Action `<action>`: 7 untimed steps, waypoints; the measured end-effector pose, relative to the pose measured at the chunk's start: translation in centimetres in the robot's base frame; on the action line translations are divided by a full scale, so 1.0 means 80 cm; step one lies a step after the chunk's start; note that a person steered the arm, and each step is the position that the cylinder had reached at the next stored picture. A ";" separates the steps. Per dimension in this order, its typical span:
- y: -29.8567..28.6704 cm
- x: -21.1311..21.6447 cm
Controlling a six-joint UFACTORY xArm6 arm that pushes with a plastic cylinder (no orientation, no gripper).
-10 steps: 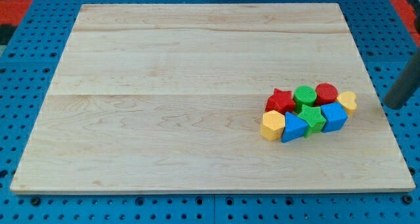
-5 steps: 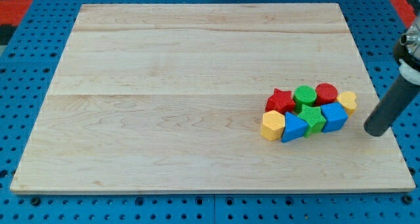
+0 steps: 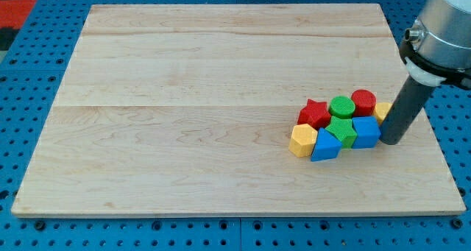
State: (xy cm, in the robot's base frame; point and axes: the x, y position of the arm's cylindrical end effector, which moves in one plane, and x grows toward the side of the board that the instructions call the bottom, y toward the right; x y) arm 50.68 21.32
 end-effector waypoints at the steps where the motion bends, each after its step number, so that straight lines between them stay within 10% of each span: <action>1: -0.011 0.000; 7: -0.011 -0.024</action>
